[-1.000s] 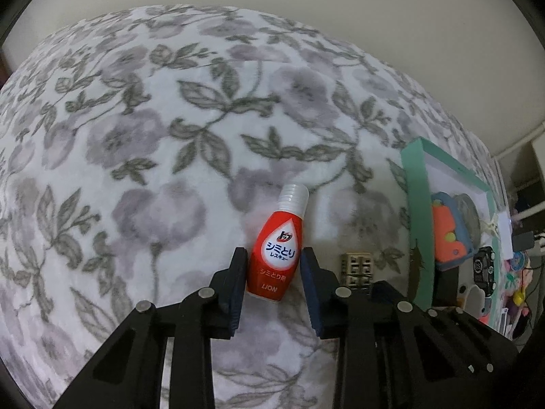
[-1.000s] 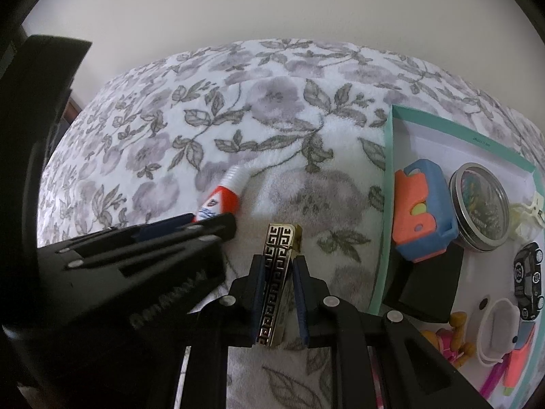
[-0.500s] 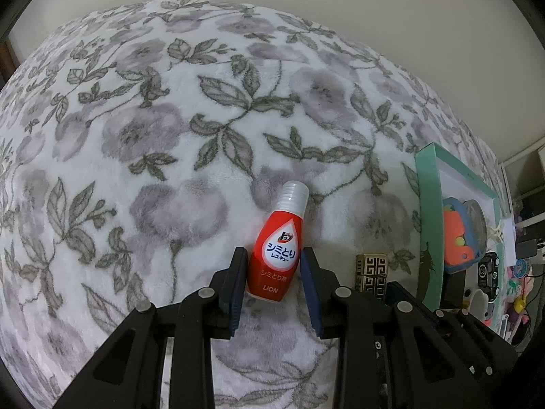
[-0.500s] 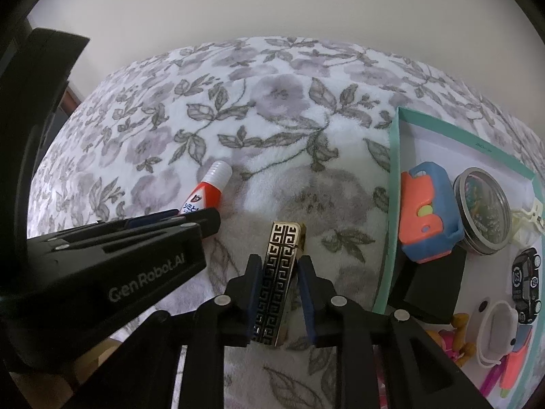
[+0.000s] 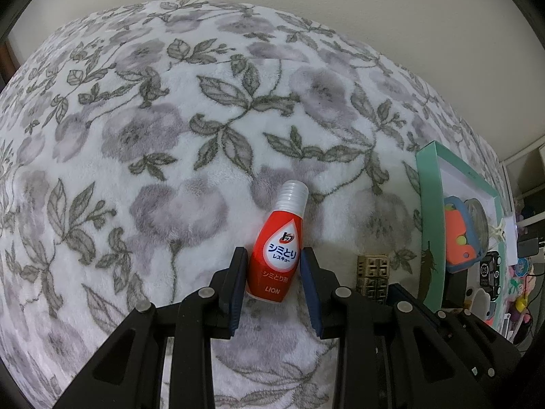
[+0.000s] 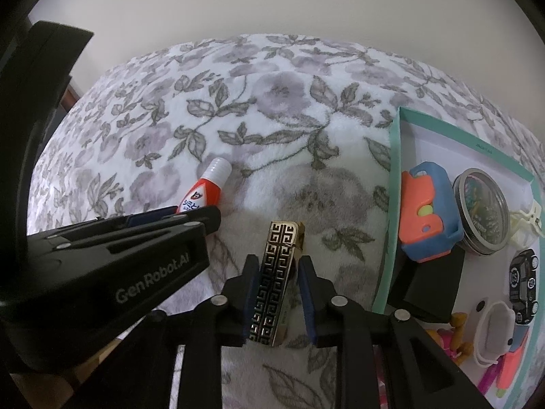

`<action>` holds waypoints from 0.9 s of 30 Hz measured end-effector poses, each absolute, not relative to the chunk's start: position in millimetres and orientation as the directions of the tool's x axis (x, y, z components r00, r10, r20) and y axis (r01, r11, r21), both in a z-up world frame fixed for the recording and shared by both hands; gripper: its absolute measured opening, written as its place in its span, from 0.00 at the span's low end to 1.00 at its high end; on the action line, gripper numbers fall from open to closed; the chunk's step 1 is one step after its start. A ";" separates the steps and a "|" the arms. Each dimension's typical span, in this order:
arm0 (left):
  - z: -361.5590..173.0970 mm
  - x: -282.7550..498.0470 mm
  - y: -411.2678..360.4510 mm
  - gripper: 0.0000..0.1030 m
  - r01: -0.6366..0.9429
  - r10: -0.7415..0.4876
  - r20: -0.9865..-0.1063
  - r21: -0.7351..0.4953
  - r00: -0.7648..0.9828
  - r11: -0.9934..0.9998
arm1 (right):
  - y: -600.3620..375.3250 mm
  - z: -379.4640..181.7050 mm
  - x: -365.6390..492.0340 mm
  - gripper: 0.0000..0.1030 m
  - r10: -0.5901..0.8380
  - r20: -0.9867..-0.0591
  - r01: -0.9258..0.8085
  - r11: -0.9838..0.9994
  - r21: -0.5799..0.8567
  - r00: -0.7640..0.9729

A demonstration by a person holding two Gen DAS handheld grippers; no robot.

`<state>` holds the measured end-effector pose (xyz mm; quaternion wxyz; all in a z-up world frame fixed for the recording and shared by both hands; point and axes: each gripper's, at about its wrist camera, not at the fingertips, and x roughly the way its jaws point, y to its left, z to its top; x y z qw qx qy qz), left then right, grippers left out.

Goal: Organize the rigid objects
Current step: 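Lift the gold bar with the right tool while the left tool lifts the red bottle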

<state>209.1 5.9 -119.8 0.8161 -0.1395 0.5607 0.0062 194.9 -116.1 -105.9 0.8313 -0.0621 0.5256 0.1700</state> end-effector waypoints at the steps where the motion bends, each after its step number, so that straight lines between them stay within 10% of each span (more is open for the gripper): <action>1: -119.8 209.1 5.9 0.32 -0.167 -0.146 -0.917 -0.221 0.371 0.961 | -115.4 -107.2 194.6 0.29 0.211 -0.897 -0.349 0.934 0.069 0.388; 27: -114.6 205.9 13.3 0.31 -0.191 -0.160 -0.913 -0.246 0.376 0.950 | -121.7 -109.6 197.5 0.22 0.186 -0.896 -0.318 0.946 0.053 0.403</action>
